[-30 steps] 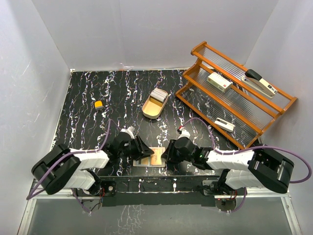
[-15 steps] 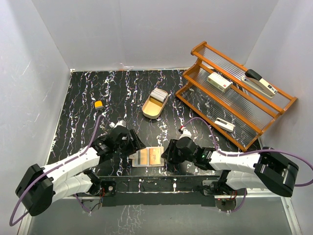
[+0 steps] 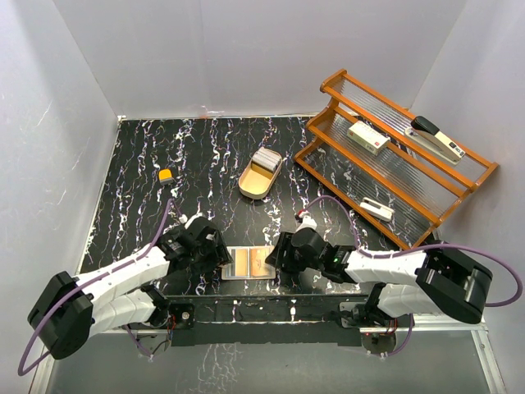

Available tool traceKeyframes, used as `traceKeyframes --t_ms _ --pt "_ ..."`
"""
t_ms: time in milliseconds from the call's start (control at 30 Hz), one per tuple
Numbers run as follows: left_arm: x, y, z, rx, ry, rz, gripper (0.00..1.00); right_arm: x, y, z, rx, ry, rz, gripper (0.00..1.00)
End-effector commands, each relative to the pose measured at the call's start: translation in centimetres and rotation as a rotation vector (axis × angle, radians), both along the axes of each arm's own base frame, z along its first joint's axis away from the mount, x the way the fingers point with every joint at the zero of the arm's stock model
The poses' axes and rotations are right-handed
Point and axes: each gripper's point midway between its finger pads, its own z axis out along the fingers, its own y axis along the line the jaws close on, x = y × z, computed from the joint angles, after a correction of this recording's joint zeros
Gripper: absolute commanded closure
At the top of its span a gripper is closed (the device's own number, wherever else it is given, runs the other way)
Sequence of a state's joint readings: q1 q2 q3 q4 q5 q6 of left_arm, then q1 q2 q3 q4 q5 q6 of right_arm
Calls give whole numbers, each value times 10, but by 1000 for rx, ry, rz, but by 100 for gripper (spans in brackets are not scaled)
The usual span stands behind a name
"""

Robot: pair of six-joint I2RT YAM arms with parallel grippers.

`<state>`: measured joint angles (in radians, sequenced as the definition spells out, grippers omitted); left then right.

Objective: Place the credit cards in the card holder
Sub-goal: Close the card holder at the center of the board.

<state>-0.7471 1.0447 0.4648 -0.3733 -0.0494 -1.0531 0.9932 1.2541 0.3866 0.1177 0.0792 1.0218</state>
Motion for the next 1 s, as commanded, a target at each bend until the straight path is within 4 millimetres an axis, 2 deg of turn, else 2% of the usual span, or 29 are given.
traceKeyframes --t_ms 0,100,200,467,767,967 --pt "-5 5 -7 20 15 -18 38 6 9 6 8 -27 13 48" --pt "-6 5 -9 22 24 -29 46 4 11 6 18 -25 24 48" --pt "-7 2 -11 4 23 -43 60 3 17 10 48 -26 41 47" --pt "-3 -12 -2 -67 -14 -78 90 -2 22 22 107 -36 74 47" --pt "-1 -33 2 -179 -33 -110 90 -1 26 60 204 -100 83 46" --pt "-1 -47 0 -246 -16 -126 90 -5 34 74 253 -110 123 46"
